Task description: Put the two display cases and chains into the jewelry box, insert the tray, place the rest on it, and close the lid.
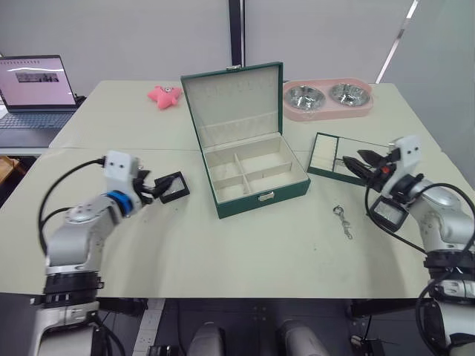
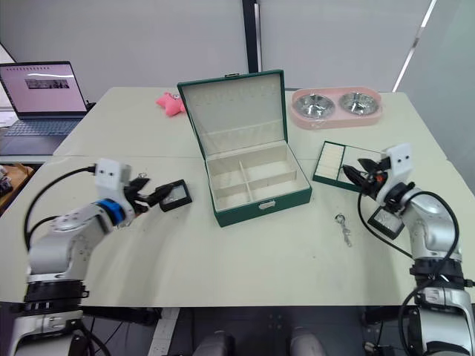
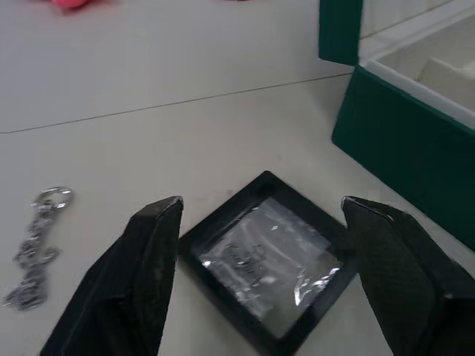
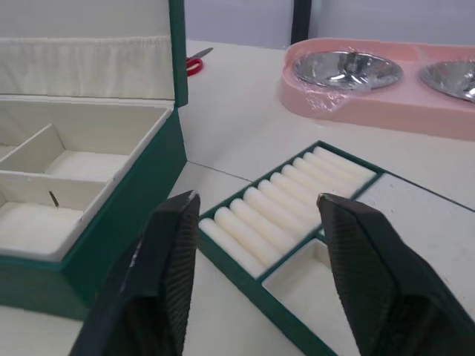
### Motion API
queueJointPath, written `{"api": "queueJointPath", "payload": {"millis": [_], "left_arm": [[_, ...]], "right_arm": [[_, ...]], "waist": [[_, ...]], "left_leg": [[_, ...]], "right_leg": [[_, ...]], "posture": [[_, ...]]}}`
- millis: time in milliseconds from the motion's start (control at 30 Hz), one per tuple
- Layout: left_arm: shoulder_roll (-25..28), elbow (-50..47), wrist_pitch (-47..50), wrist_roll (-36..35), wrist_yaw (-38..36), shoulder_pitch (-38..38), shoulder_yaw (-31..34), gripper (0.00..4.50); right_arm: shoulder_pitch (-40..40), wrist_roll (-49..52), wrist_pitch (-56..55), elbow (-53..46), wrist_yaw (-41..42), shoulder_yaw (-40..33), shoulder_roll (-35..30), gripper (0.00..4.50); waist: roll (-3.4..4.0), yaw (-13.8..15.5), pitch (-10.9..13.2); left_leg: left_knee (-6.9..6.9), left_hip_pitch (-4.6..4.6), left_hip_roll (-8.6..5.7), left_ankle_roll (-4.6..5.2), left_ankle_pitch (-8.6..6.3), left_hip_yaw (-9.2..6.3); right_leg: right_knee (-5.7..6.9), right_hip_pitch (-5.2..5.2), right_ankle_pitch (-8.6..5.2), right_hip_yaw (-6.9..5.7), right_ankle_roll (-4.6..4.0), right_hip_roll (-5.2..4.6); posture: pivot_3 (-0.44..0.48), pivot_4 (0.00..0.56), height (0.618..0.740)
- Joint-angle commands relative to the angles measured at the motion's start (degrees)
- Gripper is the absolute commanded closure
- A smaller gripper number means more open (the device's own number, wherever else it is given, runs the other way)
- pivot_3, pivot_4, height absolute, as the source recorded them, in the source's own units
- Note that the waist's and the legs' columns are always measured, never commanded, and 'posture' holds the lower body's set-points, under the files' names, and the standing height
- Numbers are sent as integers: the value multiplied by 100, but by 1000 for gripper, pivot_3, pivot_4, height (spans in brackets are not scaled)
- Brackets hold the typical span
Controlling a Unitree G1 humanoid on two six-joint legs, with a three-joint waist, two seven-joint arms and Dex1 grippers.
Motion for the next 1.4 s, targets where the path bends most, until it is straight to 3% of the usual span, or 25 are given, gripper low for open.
{"api": "queueJointPath", "payload": {"millis": [33, 267, 467, 700, 1000, 1400], "left_arm": [[-245, -542, 402, -4, 188, -172, -316, 2203], [-510, -765, 814, 38, 352, -241, -620, 4443], [-667, -799, 948, 116, 360, -257, -899, 4479], [-796, -643, 804, 379, 342, -334, -1096, 4479], [-1050, -295, 593, 615, 209, -518, -1208, 4479], [-969, 214, 158, 865, -290, -686, -1311, 4479]], "right_arm": [[-266, -411, -382, 507, 94, 394, 132, 2788], [-730, -866, -852, 1406, 35, 823, 531, 4495], [-1227, -1009, -1220, 2133, 184, 970, 939, 4500], [-1117, -968, -1137, 1971, 747, 1126, 1056, 4500], [-535, -774, -555, 956, 1062, 1175, 994, 4500], [366, -454, 467, -716, 978, 1142, 945, 4500]], "waist": [[0, -1, 0], [-1, -35, 0], [-1, -55, 0], [-1, -37, -1], [-1, 9, -1], [-1, 10, -1]], "left_leg": [[0, 0, 0, 0, 0, 0], [3, 2, 1, -16, 9, 1], [5, 2, 0, -22, 12, 2], [5, 2, -1, -22, 13, 0], [5, 2, -2, -22, 13, -2], [4, 2, -3, -22, 12, -4]], "right_leg": [[-2, 0, 0, -1, 0, 0], [6, -1, 0, 2, 0, 1], [5, 1, 0, 2, 0, 0], [4, 1, 0, 1, 0, -2], [4, 4, 0, -1, 0, -3], [4, 4, 0, -2, 0, -2]], "posture": [[0, 150, 740], [0, 150, 740], [0, 150, 740], [0, 150, 740], [0, 150, 740], [0, 150, 740]]}}
